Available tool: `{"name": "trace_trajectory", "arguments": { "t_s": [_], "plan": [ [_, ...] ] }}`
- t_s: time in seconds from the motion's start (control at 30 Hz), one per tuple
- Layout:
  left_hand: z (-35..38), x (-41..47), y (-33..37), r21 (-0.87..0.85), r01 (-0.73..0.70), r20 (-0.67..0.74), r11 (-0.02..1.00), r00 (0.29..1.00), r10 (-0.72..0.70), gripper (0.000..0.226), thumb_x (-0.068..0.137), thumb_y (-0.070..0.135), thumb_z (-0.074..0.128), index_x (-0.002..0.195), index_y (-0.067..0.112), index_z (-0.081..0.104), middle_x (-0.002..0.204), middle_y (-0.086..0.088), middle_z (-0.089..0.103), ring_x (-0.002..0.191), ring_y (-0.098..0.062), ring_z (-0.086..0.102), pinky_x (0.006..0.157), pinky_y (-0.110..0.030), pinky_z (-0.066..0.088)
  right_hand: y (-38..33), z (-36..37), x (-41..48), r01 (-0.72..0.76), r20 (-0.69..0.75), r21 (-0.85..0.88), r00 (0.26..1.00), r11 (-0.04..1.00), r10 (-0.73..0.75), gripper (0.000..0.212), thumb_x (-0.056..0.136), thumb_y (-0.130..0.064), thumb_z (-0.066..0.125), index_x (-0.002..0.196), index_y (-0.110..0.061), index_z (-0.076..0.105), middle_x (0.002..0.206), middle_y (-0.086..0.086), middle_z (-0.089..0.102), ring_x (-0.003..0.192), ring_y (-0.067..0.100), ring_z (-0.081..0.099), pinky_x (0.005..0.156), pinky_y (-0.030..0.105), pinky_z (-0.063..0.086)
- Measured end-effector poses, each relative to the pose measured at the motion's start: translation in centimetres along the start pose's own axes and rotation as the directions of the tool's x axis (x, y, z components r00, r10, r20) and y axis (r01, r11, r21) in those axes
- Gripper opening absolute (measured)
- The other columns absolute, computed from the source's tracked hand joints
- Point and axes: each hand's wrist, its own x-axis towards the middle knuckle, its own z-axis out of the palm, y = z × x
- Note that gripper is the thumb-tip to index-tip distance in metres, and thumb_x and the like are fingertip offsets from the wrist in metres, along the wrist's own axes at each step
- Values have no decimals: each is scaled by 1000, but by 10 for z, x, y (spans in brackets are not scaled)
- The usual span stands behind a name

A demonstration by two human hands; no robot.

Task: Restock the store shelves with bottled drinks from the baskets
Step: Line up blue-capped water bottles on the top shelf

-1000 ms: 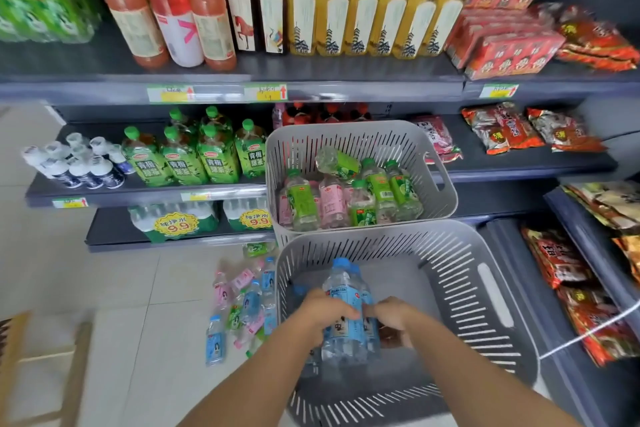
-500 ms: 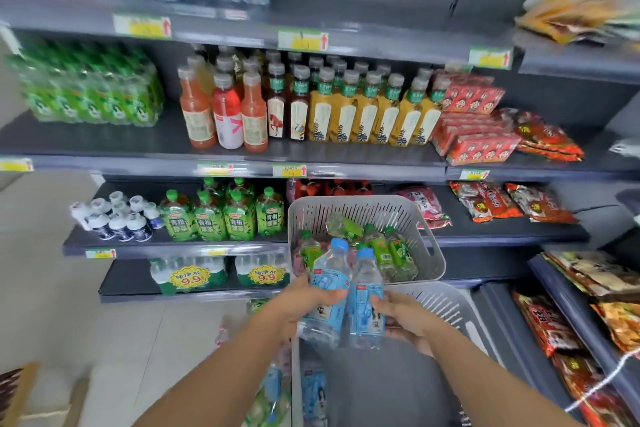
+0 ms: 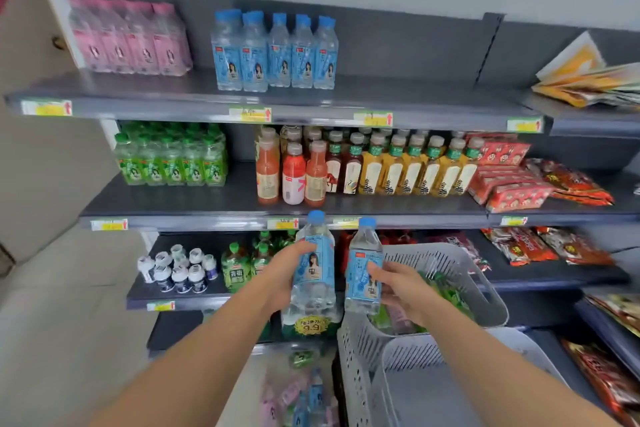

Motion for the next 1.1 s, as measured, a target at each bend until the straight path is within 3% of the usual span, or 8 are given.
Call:
{"name": "trace_trajectory", "arguments": {
  "t_s": [0.17,0.33,0.4,0.53,0.73,0.87,0.97,1.1],
  "plan": [
    [-33,6,43,-61,-79,-12,995,997,79,20,96,22,53,108,7,60,94,-12,70,81,-27,66,69,-39,53,-44,34,18,97,-2,-12,995,995,-97,34,87,-32,67,115,-14,61,104,2,74,96,19,70,93,40,54],
    [-53,19,95,-29,-256,-60,966,965,254,26,88,16,66,113,9,63,98,-7,73,85,-22,69,68,-37,55,-103,52,41,209,45,-29,977,977,-208,18,91,-30,63,106,-19,62,102,-4,70,89,9,68,67,21,53],
    [-59,23,118,-11,-313,-72,950,948,311,27,85,13,69,111,9,64,96,-5,74,82,-20,71,65,-35,56,-127,56,54,260,50,-19,965,965,-259,18,91,-28,63,106,-17,64,103,-3,71,92,13,69,71,25,55],
    [-68,31,165,36,-429,-109,903,896,430,33,79,11,74,111,11,64,101,-8,74,93,-24,70,88,-46,55,-180,70,78,368,45,-3,929,930,-368,23,90,-23,64,110,-12,63,107,2,71,96,17,69,72,27,57],
    [-81,47,237,20,-564,-91,825,821,563,34,80,9,73,112,13,63,104,-2,73,87,-15,70,66,-30,53,-257,99,118,503,11,36,864,863,-504,29,90,-21,65,116,-9,63,109,3,71,97,18,69,84,37,57],
    [-100,64,280,22,-616,-77,788,784,615,35,79,8,73,112,14,65,105,1,73,88,-13,70,71,-31,54,-299,117,148,587,-33,42,809,808,-586,30,87,-27,69,112,-12,66,105,-1,73,100,19,68,90,40,55],
    [-116,80,306,35,-627,-56,778,776,628,36,77,7,74,112,13,65,105,-1,73,87,-15,71,72,-34,56,-323,128,171,602,-86,5,796,798,-599,49,77,-40,77,117,-16,65,112,-2,71,106,20,66,96,47,51],
    [-132,98,330,12,-637,-69,771,768,636,36,77,4,74,112,8,65,99,-2,73,80,-16,71,73,-38,57,-342,138,199,595,-138,-26,794,803,-592,42,83,-34,72,119,-14,63,112,-3,70,108,20,64,100,46,48]
  ]
}}
